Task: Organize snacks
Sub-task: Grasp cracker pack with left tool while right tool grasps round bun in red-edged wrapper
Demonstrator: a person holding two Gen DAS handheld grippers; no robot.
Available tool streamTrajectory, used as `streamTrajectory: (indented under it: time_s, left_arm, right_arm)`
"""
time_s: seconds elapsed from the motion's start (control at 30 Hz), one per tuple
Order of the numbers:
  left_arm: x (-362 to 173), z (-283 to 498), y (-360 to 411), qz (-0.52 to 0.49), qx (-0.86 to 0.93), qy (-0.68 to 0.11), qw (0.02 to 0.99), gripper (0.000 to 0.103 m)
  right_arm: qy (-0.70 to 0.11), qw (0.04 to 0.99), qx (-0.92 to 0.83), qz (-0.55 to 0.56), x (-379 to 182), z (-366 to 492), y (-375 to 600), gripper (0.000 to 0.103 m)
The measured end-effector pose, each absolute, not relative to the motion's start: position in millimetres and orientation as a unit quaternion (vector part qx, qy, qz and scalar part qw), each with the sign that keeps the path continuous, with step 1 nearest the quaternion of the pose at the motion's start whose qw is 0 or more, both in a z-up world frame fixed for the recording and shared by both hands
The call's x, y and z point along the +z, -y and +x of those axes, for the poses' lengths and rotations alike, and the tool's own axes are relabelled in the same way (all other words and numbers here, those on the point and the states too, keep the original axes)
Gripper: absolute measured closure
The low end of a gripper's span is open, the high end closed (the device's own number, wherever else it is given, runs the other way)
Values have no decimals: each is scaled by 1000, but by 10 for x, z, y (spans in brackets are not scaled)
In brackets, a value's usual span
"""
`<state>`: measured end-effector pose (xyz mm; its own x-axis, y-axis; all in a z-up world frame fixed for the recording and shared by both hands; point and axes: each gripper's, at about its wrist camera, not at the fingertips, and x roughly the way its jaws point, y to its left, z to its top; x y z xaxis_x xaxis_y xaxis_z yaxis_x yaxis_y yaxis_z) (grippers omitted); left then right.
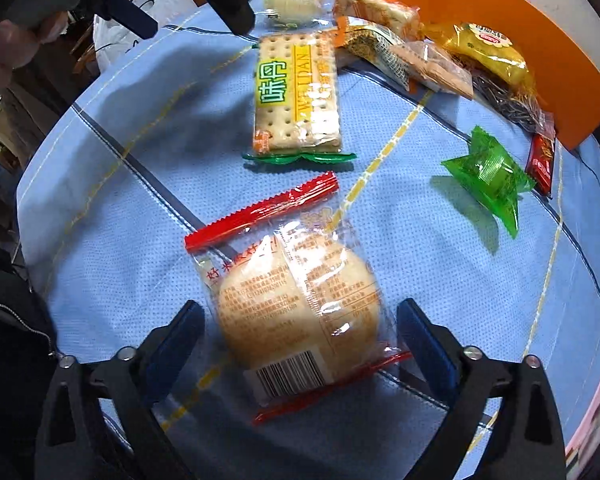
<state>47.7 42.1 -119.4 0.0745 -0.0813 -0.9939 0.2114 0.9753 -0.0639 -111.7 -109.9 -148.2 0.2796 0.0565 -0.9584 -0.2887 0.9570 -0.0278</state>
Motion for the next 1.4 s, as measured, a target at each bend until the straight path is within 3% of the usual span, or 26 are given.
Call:
streamTrajectory:
  time_s: [0.03, 0.23, 0.7, 0.73, 0.77, 0.8, 0.83, 1.03, 1.4]
  left_arm:
    - [-1209, 444, -406, 50, -102, -674, 730, 5]
    - [-1340, 310, -178, 27, -113, -704, 701, 5]
    - [-1714, 425, 129, -12, -46, -740, 671, 6]
    - [-1728, 435, 111, -16, -45, -740, 670, 8]
    - [-1692, 417, 98, -10, -41, -729, 683, 20]
    - [-1618, 392, 116, 18, -38, -711, 702, 50]
    - [-1561, 374, 149, 37, -57, -698, 713, 57]
    - [-1205, 200, 167, 102, -97, -647, 750, 57]
    - [-817, 476, 8, 68, -78, -624, 775, 57]
  right_arm:
    - [-594, 792, 111, -87, -1446, -1102, 1147, 29]
    - [-579, 810, 84, 40, -1084, -1062, 1755, 30]
    - [-574, 812, 44, 89, -1074, -1108, 2227, 30]
    - [-575, 812, 45, 88, -1092, -1091, 2217, 30]
    - [-576, 812, 49, 88, -1092, -1061, 2218, 30]
    - [-575, 812, 50, 88, -1082, -1041, 2224, 30]
    - [-571, 814, 50, 87, -1062, -1009, 2236, 30]
    - [-557, 823, 55, 103, -950, -858, 2288, 30]
    - [-520, 843, 65, 119, -647, -477, 2324, 29]
